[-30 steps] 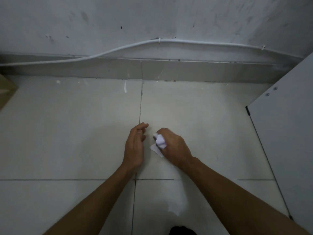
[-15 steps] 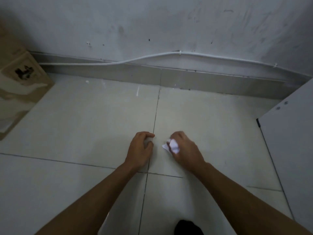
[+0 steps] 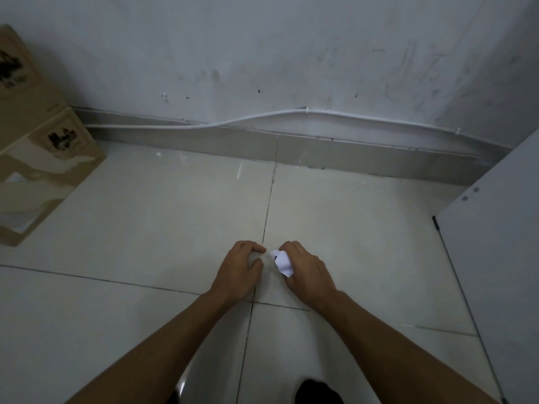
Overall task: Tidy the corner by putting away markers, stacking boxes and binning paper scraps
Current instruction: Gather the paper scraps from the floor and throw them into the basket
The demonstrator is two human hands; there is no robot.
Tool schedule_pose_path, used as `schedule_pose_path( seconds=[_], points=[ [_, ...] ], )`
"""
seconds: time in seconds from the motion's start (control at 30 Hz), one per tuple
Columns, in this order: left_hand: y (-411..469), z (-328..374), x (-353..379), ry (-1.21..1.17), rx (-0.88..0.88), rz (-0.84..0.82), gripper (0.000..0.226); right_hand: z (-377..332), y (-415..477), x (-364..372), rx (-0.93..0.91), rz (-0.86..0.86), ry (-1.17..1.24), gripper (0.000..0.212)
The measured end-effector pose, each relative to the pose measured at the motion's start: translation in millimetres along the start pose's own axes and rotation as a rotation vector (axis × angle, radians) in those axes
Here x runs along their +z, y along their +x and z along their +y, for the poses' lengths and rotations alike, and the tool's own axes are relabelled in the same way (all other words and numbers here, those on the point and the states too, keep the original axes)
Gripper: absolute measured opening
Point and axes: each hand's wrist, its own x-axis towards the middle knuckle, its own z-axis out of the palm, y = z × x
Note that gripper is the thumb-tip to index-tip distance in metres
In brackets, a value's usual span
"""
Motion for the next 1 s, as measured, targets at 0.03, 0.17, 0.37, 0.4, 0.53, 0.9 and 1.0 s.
schedule_pose_path(
  seconds=[0.03, 0.17, 0.37, 0.4, 0.53, 0.9, 1.0],
  points=[
    [-0.7, 0.8, -5.2, -0.004, -0.004, 0.008, 0.024, -7.3, 4.9, -3.0, -0.017, 0.015, 0.006, 0.026],
    [-5.1, -1.7, -34.7, -0.007, -0.077, 0.047, 0.024, -38.5, 30.6, -8.5, -0.074, 0.026, 0.050, 0.045],
    [-33.8, -20.7, -117.8, -0.051, -0.179, 0.240, 0.025, -117.6, 76.4, 9.4, -0.272, 0.115, -0.107, 0.018],
    [-39.3, -23.9, -133.5, -0.056, -0.192, 0.281, 0.025, -134.9, 82.4, 12.3, -0.299, 0.124, -0.104, 0.018],
    [-65.3, -38.3, -194.5, -0.101, -0.253, 0.436, 0.026, -212.2, 92.4, 23.9, -0.420, 0.197, 0.044, 0.028],
    [-204.8, -93.2, -344.1, -0.054, -0.388, 0.949, 0.027, -453.0, 76.0, 106.9, -0.712, 0.000, 0.334, 0.021],
    [-255.3, -99.6, -375.5, -0.002, -0.442, 1.114, 0.029, -518.3, 45.2, 128.0, -0.724, -0.112, 0.566, 0.004]
  ],
)
